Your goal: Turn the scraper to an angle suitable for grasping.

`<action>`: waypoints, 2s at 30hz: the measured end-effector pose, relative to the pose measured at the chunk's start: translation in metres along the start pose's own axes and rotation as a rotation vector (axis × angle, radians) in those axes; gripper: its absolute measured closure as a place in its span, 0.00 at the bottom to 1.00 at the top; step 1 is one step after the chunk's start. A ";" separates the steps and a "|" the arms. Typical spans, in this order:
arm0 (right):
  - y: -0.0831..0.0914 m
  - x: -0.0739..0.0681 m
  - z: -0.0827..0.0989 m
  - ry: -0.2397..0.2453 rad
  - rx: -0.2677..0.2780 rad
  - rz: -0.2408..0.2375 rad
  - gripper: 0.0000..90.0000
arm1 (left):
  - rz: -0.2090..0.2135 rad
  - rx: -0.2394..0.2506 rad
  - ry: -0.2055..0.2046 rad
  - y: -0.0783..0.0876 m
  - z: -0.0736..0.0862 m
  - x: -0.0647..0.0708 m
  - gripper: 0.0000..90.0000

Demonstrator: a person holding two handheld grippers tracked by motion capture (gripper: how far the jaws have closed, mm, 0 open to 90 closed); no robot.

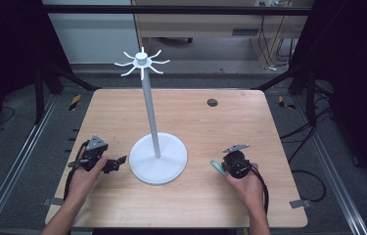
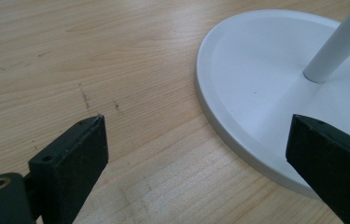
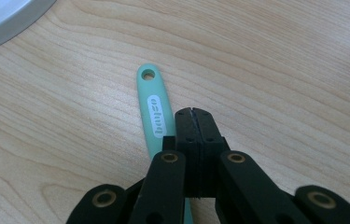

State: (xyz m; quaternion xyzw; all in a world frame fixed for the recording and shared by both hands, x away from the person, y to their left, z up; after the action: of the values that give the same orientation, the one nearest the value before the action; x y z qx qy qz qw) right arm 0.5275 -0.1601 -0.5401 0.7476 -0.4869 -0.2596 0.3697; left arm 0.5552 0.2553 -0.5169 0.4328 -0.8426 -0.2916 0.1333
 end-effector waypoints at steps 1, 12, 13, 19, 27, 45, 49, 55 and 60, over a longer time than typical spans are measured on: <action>0.000 0.000 0.000 0.002 -0.005 0.001 1.00 | -0.001 -0.001 0.001 0.000 0.000 0.000 0.06; 0.016 -0.012 -0.019 0.090 -0.050 0.007 0.89 | -0.001 0.001 0.002 0.001 0.000 0.000 0.06; 0.017 -0.014 -0.022 0.095 -0.064 0.009 0.87 | -0.001 0.002 0.002 0.001 0.000 0.000 0.06; 0.012 -0.017 -0.030 0.136 -0.165 0.011 0.78 | 0.000 0.004 -0.001 0.001 0.000 -0.001 0.06; -0.002 -0.022 -0.035 0.170 -0.256 0.008 0.73 | 0.008 0.007 0.007 0.001 0.000 0.000 0.06; -0.013 -0.020 -0.029 0.145 -0.342 -0.022 0.79 | 0.010 0.008 0.010 0.001 0.000 0.000 0.06; -0.014 -0.020 -0.029 0.138 -0.349 -0.029 0.80 | 0.010 0.006 0.008 0.001 0.000 0.001 0.06; -0.016 -0.020 -0.029 0.145 -0.354 -0.032 0.81 | 0.010 0.005 0.006 0.001 0.000 0.001 0.06; -0.014 -0.019 -0.029 0.144 -0.350 -0.025 0.82 | 0.010 0.005 0.007 0.001 0.000 0.001 0.06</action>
State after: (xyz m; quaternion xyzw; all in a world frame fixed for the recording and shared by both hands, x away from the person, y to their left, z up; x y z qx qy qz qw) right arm 0.5492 -0.1302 -0.5339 0.6943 -0.3974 -0.2908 0.5249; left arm 0.5544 0.2549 -0.5165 0.4299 -0.8449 -0.2874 0.1365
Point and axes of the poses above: each handheld gripper's, and its own axes: y roughly backward along the jaws, z roughly out of its underside, x roughly to its right, the point moved 7 cm from there along -y, roughly forward along the jaws, and after that the axes turned 4 degrees about -y, right-handed, at the moved point
